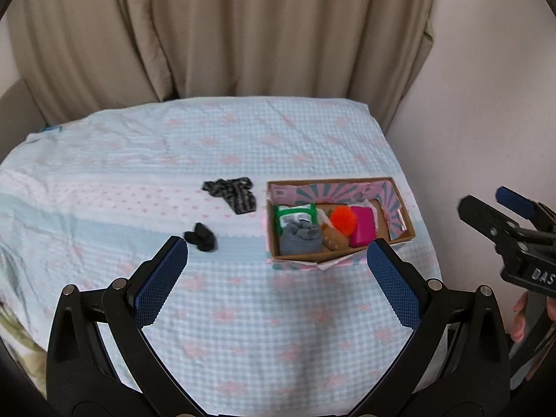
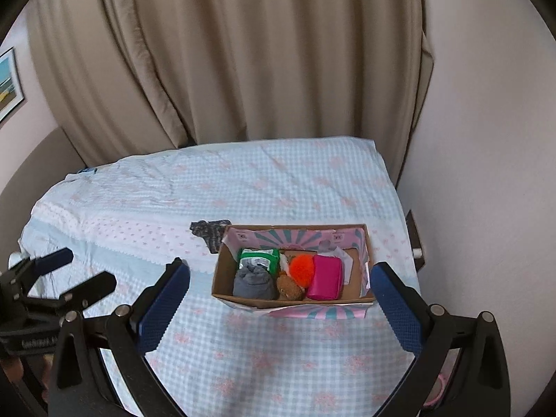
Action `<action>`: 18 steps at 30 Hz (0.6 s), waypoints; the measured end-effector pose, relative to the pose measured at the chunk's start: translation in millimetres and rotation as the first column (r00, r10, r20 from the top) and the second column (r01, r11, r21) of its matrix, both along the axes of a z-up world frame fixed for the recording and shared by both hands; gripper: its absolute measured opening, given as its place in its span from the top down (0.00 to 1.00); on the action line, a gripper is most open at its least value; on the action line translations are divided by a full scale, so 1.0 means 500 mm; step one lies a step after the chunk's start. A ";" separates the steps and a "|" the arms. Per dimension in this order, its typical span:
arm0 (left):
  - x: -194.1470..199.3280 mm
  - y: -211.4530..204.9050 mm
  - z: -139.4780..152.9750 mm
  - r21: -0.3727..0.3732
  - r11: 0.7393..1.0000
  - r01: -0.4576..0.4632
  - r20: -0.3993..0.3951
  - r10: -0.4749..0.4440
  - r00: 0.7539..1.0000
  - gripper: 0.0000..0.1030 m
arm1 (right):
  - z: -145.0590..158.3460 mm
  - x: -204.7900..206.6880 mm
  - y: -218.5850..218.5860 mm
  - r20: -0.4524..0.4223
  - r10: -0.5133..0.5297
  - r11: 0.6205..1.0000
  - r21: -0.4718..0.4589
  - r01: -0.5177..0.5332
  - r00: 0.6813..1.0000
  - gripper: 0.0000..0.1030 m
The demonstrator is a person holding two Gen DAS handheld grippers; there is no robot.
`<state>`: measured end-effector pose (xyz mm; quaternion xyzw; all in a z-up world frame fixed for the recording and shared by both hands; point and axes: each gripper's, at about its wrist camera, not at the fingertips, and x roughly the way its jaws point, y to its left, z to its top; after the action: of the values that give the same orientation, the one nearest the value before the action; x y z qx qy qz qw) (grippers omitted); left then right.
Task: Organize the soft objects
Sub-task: 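Withdraw both tools from the box toward the black items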
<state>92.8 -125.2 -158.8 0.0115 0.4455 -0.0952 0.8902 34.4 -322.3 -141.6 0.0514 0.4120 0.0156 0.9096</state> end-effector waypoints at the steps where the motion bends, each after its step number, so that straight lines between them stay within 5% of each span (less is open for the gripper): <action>1: -0.007 0.011 0.006 -0.003 1.000 -0.007 0.004 0.007 1.000 0.00 | 0.006 -0.009 0.007 0.008 0.002 1.000 -0.004 -0.002 1.000 0.00; 8: -0.034 0.122 0.030 -0.029 0.999 -0.046 0.042 0.047 0.998 0.00 | 0.035 -0.052 0.059 0.065 -0.011 1.000 -0.018 0.012 0.998 0.00; 12: -0.027 0.191 0.031 -0.053 0.998 -0.043 0.057 0.046 0.997 0.00 | 0.044 -0.039 0.097 0.076 -0.042 0.998 0.060 0.037 0.996 0.00; 18: 0.018 0.285 0.021 -0.056 0.998 -0.003 0.053 0.006 0.999 0.00 | 0.052 0.012 0.201 0.093 -0.035 0.998 0.045 0.031 0.995 0.00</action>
<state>101.9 17.5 -148.2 -0.0117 0.4188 -0.1052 0.9019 40.4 -221.7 -115.7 0.0774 0.3674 0.0121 0.9268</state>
